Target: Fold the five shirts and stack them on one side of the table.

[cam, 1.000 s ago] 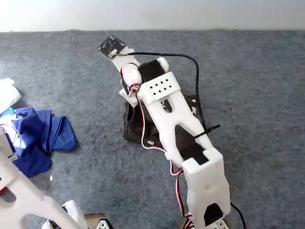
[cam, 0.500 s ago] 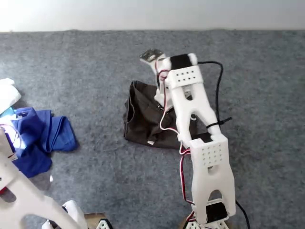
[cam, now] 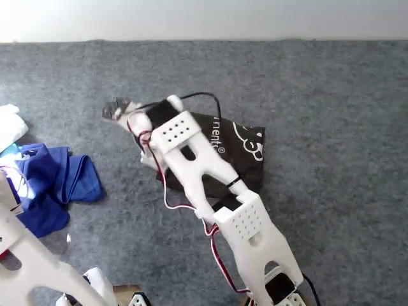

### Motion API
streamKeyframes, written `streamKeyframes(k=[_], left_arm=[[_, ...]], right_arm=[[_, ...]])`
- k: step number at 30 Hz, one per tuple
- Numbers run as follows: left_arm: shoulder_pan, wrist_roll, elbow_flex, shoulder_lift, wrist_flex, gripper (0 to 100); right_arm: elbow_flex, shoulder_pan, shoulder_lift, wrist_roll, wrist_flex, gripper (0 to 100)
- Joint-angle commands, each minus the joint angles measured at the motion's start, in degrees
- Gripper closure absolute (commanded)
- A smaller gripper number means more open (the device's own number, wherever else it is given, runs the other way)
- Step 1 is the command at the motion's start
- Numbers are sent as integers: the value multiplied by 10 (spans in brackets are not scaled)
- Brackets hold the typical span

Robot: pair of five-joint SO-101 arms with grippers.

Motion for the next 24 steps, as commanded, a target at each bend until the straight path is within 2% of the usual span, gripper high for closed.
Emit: streamKeyframes(k=[1,6,12,17,21,24], left_arm=[[2,4,-2,-15,1,987],[2,4,-2,-15,0,987],[2,4,-2,-15,0,987],[21,6,-1,-15,1,987],[62,6,-3,-16,2,987],[66,6,-4,-16,-1,987]], right_arm=[[-47,37,-63,5,22,989],[-20,95,-72,6,22,989],[90,119,-67,6,19,988],[111,60,-22,9,11,989],[63,-1,15,10,4,989],[13,-21,43,9,11,989]])
